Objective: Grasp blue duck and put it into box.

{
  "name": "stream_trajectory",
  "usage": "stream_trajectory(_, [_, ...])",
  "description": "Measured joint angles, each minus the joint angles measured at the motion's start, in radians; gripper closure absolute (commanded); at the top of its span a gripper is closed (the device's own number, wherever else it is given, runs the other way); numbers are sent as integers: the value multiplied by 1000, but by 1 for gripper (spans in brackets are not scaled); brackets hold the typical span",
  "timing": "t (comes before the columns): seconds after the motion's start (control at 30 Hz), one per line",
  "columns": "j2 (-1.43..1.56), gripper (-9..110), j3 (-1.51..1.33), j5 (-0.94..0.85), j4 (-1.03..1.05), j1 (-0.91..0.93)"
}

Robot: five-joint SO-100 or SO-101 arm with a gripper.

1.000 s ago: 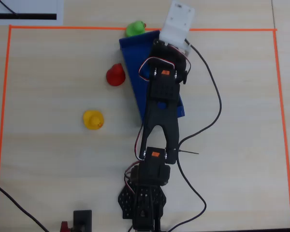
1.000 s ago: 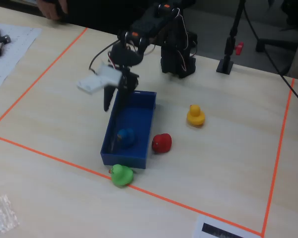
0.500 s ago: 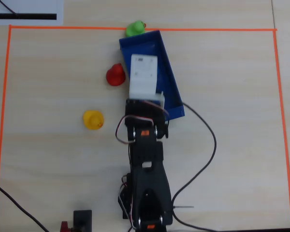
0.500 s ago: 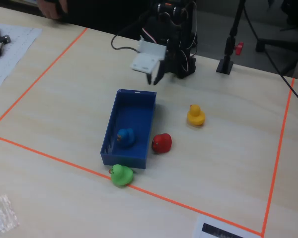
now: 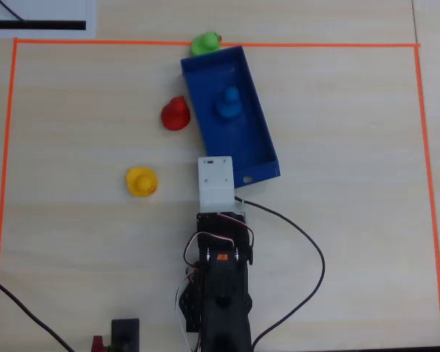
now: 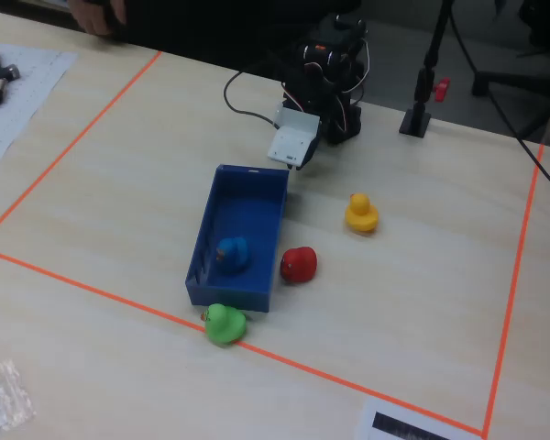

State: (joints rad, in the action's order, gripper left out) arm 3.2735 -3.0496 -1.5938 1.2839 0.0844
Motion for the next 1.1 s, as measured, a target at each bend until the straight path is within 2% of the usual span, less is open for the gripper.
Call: stream_trajectory(1.1, [40,101,-54,-8,43,-32])
